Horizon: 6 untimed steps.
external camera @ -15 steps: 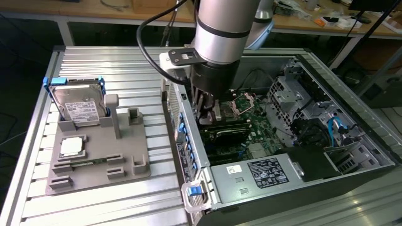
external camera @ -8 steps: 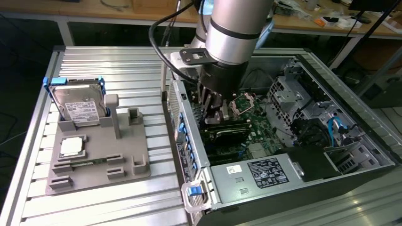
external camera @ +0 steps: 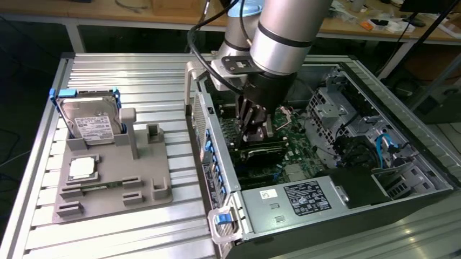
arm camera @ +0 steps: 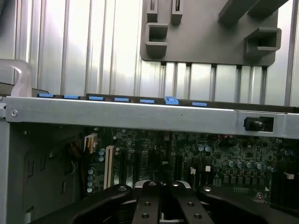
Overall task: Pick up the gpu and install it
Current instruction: 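Press down on the gpu until it lock into place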
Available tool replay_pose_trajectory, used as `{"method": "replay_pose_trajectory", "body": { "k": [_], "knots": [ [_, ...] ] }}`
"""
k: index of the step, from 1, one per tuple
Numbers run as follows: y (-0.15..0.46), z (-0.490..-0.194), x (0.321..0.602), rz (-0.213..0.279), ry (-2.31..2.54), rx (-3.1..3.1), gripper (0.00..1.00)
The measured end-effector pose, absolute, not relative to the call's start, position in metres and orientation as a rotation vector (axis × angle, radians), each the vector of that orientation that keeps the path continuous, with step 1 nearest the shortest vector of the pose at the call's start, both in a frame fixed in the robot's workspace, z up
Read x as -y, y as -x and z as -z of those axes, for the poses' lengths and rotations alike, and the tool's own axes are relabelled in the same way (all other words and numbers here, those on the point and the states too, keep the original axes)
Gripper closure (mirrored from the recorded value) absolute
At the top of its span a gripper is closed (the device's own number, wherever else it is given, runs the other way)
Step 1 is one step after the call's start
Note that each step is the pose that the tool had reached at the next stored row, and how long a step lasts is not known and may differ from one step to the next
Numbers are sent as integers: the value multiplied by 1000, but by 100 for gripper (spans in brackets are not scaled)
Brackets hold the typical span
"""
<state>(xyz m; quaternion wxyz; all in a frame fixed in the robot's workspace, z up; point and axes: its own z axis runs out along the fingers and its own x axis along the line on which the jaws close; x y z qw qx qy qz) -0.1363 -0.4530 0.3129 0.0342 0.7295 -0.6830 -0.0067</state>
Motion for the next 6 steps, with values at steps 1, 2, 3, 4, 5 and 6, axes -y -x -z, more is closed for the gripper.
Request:
{"method": "replay_pose_trajectory", "body": {
  "k": [1,2,3,4,5,6],
  "knots": [
    [136,-313,453,21,-2243,2100,89],
    [136,-313,453,21,-2243,2100,89],
    [136,-313,453,21,-2243,2100,89],
    [136,-313,453,21,-2243,2100,89],
    [136,-313,453,21,-2243,2100,89],
    [136,-313,453,21,-2243,2100,89]
  ]
}}
